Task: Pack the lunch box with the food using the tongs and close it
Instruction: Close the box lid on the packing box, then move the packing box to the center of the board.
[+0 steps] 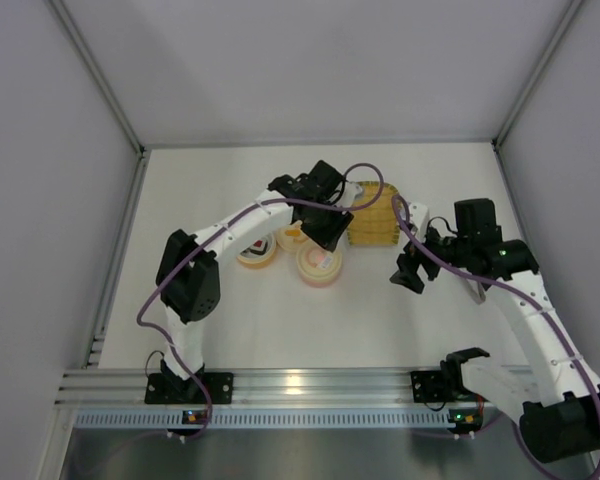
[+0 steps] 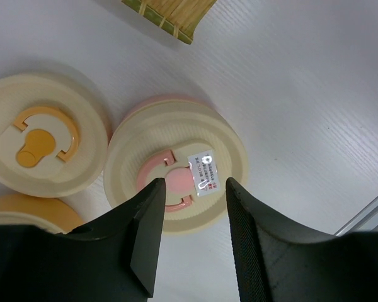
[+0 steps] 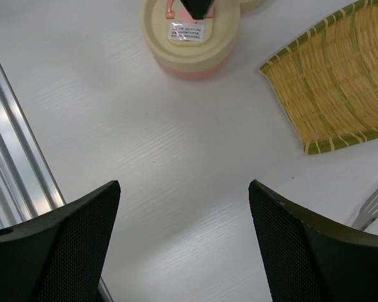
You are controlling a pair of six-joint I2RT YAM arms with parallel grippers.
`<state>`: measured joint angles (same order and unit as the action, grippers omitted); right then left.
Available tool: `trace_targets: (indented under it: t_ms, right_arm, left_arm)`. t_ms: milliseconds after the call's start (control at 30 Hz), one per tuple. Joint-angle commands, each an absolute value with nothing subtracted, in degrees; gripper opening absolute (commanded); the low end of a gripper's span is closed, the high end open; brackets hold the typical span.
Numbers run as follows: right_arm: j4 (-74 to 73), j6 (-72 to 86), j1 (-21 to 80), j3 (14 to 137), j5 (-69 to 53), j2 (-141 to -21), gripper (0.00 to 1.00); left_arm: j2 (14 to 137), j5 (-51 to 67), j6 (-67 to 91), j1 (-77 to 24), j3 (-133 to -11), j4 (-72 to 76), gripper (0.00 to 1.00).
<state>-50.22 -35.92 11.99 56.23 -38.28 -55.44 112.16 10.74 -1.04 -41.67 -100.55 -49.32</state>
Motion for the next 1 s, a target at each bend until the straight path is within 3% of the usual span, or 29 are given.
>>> trace_targets:
  t_ms: [0, 200, 567, 967]
  right_arm:
    - [-50.36, -35.86, 10.37, 56.95, -41.92, -53.97, 0.82]
    - [-50.8, -36.39, 10.2, 56.78, -42.1, -53.88, 0.83]
    - [-51.15, -36.91, 10.2, 57.22, -42.19, -54.23, 0.83]
    - [-50.54, -36.56, 10.2, 57.92, -42.28, -54.49, 0.83]
  left_arm:
    - [114.6, 5.37, -0.88, -41.92, -102.75, -49.31, 0.49]
    - [121.45, 5.0, -0.26, -43.59, -99.86, -51.15, 0.5]
    - [122.87, 7.56, 0.79, -43.59, -95.81, -52.64, 0.49]
    - [113.21, 13.98, -8.17, -44.03, -82.54, -54.41, 0.48]
